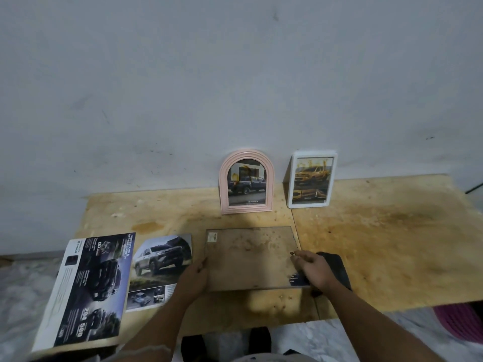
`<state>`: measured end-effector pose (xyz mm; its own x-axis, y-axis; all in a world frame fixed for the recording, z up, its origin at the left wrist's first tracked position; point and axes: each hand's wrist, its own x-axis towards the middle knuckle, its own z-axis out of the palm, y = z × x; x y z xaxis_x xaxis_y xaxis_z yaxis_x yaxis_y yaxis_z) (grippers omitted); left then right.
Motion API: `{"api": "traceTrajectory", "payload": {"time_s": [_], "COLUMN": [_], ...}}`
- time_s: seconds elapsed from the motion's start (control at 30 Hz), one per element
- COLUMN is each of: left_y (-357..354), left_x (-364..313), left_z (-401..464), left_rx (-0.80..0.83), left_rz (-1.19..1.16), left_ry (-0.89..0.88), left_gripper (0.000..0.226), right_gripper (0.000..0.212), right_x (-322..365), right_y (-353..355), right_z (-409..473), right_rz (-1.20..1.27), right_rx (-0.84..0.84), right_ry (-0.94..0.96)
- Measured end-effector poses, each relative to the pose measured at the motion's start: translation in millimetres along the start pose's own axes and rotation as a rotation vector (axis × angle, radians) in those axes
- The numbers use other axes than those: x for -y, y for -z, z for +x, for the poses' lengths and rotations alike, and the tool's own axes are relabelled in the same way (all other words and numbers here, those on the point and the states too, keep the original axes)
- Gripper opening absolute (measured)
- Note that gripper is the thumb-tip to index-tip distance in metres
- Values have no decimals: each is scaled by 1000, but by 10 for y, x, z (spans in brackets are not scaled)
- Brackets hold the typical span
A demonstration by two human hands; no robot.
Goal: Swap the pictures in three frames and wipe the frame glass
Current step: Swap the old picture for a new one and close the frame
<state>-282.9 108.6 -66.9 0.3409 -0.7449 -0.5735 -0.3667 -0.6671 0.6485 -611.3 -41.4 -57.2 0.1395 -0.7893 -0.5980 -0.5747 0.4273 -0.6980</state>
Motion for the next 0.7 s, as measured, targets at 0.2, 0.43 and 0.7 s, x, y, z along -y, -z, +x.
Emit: {"api": "traceTrajectory", "payload": {"time_s": [0.2,0.43,0.7], "left_y": [471,865,561], "left_x": [-173,-484,-688], "left_z": [-2,0,-113], "left_rx": [18,-14,18], "left_rz": [70,-139,-832], "left_ry": [-147,-172,101], "left_gripper": [38,23,43], "right_gripper": [35,23,38], "right_x": [580,877,861], "right_y": [390,693,354], "right_z": [-28,66,65], "right_rz": [264,332,622], "right_rx": [16,237,267], "right_ry": [-142,-170,-94]}}
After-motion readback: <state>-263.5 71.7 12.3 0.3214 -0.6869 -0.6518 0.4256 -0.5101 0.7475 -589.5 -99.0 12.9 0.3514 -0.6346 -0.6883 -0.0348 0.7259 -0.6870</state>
